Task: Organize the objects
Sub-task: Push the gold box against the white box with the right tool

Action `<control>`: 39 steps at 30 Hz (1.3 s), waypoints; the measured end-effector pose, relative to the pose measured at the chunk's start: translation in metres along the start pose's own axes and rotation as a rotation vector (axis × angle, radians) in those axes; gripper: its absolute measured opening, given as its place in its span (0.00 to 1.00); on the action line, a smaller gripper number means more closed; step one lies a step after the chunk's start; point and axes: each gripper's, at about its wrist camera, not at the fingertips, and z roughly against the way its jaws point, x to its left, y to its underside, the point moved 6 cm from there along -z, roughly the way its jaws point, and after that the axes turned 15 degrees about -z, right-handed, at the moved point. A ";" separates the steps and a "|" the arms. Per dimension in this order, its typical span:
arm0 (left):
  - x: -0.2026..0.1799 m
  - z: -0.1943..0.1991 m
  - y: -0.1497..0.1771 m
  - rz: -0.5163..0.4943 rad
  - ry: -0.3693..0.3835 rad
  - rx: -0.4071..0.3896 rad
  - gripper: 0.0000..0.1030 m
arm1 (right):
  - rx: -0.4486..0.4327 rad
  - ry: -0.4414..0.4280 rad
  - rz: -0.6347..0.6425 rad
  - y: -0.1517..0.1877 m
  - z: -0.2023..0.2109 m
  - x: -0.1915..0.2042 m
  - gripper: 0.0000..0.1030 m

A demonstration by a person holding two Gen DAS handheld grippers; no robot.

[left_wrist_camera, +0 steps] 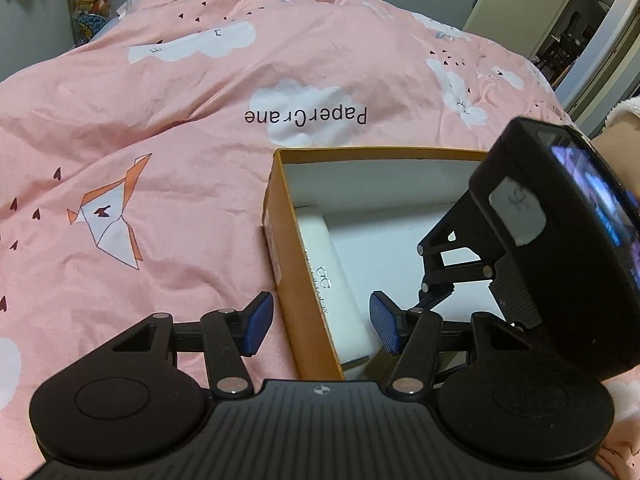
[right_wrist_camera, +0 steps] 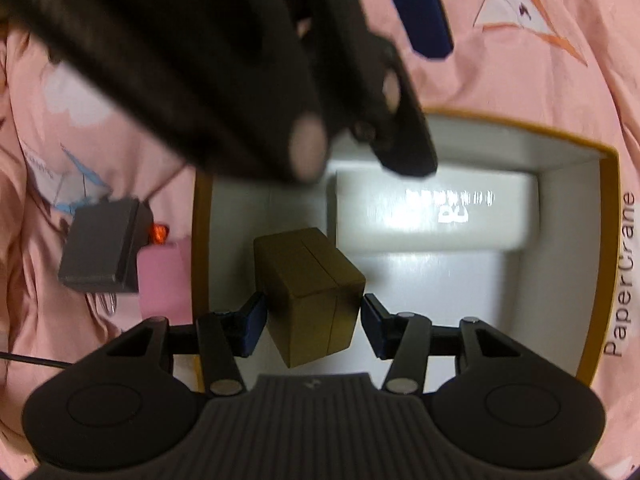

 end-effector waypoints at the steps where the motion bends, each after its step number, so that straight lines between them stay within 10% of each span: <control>1: 0.001 -0.001 0.001 0.003 -0.001 0.004 0.64 | -0.010 -0.011 -0.016 -0.001 0.000 -0.001 0.52; 10: 0.005 0.003 0.009 0.016 0.005 0.003 0.64 | -0.105 -0.083 -0.183 0.014 0.010 -0.005 0.56; 20: 0.000 0.006 0.010 -0.001 0.018 0.006 0.55 | -0.149 -0.002 -0.541 0.044 -0.016 -0.039 0.17; 31: 0.006 0.003 0.011 0.011 0.006 0.019 0.54 | -0.215 -0.192 -0.551 0.019 -0.034 -0.009 0.13; 39: 0.009 0.003 0.011 -0.026 -0.001 0.036 0.54 | -0.185 -0.138 -0.554 0.022 -0.042 -0.008 0.15</control>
